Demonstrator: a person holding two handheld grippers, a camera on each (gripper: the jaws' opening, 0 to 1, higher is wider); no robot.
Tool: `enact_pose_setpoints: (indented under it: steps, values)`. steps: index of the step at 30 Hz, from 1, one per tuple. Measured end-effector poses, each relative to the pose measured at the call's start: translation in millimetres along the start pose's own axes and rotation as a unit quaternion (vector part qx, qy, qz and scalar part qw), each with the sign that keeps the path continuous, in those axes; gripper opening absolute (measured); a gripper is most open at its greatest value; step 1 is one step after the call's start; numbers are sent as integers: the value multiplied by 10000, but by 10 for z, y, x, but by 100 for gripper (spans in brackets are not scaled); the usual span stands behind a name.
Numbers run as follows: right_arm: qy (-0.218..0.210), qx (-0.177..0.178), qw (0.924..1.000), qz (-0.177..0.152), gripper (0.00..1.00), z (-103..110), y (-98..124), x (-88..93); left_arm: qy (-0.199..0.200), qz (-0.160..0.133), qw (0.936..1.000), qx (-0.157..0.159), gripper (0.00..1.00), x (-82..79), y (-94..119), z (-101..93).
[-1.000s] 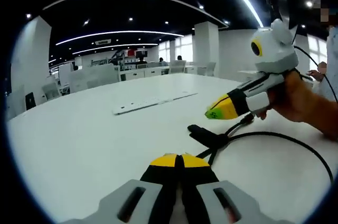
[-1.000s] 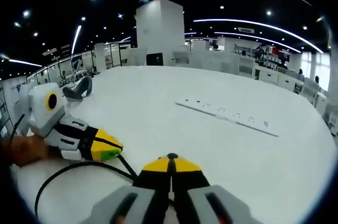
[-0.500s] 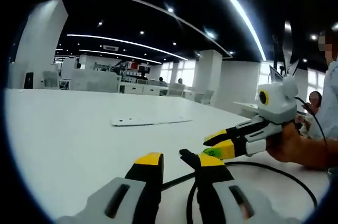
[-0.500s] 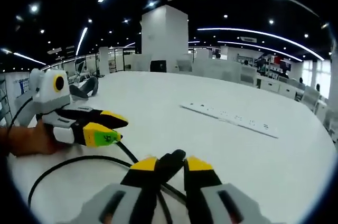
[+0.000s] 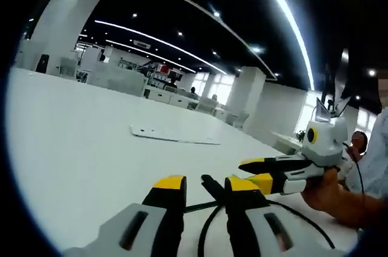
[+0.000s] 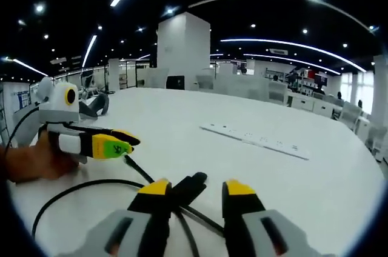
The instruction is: Find the charging cable on the desk, coil it up and secure with Velcro.
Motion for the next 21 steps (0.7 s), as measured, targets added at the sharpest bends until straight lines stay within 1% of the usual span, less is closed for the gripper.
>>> enact_pose_setpoints:
  steps: [1,2,3,5,6,7,8,9,10,11,12,14,17,19,21]
  values:
    - [-7,2,10000,-80,36,17,20,-8,-218,8,9997,-58,26,-12,10,-19]
    - [-64,-42,9999,-133,36,-69,-40,-28,-561,13,9983,-129,26,-12,10,-28]
    - [-130,-59,9998,-145,37,-46,-26,-15,-803,41,9965,-217,26,10,8,-26]
    - [-209,-98,9996,-165,40,18,30,20,-657,-7,9977,-166,26,59,7,-34]
    - [-217,-111,9996,-170,41,11,-14,-22,-502,-6,9986,-181,26,84,4,-19]
    - [-182,-53,9996,-216,41,35,29,-13,-451,43,9988,-208,26,94,0,26]
    - [-161,30,9996,-235,40,39,61,-3,-478,56,9986,-225,26,94,5,30]
    - [-195,60,9994,-289,40,55,97,1,-508,64,9982,-305,26,64,4,104]
    - [-219,85,9991,-354,40,67,124,-4,-437,-29,9984,-371,26,59,41,117]
    - [-220,158,9990,-365,40,70,149,-1,-386,-53,9985,-377,26,57,67,101]
    - [-234,223,9984,-454,40,69,179,-9,-415,-64,9984,-390,25,67,93,73]
    - [-263,272,9979,-516,39,85,232,8,-518,-76,9976,-459,25,77,134,35]
    - [-348,342,9976,-485,39,79,280,26,-627,-45,9968,-495,25,82,164,-7]
    - [-489,387,9967,-511,38,46,328,15,-737,133,9953,-609,25,102,172,12]
    - [-515,419,9966,-478,38,20,355,5,-766,203,9948,-641,26,93,190,26]
Point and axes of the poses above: the point that each gripper's makers call its tool centre point, and the gripper's own axes: y roughly backward along the fingers, z roughly to its left, x roughly out of its underside, the point moved 6 cm from there along y, roughly backward along the fingers, and after that the axes turned 10 degrees about x, right-handed, at the moved point
